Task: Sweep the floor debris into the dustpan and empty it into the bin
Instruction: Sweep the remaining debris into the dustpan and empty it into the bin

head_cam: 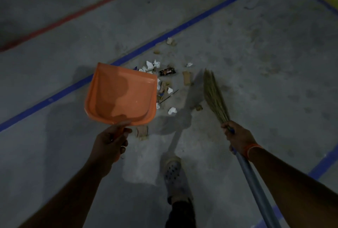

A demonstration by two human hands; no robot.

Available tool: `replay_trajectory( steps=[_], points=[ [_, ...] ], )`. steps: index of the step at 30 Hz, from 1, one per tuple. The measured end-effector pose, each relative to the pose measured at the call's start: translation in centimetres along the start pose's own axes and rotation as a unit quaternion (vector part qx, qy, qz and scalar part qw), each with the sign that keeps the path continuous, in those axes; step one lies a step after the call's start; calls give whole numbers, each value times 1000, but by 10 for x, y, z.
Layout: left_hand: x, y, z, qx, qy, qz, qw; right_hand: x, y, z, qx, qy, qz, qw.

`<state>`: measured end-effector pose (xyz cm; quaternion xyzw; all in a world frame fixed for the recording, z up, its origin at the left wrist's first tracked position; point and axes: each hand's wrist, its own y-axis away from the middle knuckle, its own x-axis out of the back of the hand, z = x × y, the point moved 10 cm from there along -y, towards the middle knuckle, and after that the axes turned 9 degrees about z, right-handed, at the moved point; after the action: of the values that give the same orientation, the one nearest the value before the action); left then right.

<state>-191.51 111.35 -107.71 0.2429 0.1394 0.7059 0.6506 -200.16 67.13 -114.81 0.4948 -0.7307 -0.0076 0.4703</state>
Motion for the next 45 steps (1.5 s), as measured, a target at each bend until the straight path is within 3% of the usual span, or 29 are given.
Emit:
replay_trajectory(
  steps=[6, 10, 14, 22, 27, 35, 45],
  points=[
    [-21, -47, -17, 0, 37, 28, 999, -47, -47, -19, 49, 51, -67, 995],
    [-31, -45, -23, 7, 40, 35, 999, -68, -37, -37, 72, 39, -122, 989],
    [-30, -24, -14, 8, 44, 55, 997, -52, -13, -43, 76, 4, -122, 990],
    [-12, 46, -31, -15, 38, 102, 994, 9, 44, 55, 71, 39, -81, 993],
    [-9, 87, -58, -21, 64, 95, 993, -30, 80, 97, 48, 48, -124, 990],
    [12, 100, -82, 26, 76, 134, 988, -69, 75, 5, 87, -17, -170, 981],
    [-1, 49, -26, 34, 113, 166, 979, 16, -27, -69, 139, 24, -167, 976]
  ],
)
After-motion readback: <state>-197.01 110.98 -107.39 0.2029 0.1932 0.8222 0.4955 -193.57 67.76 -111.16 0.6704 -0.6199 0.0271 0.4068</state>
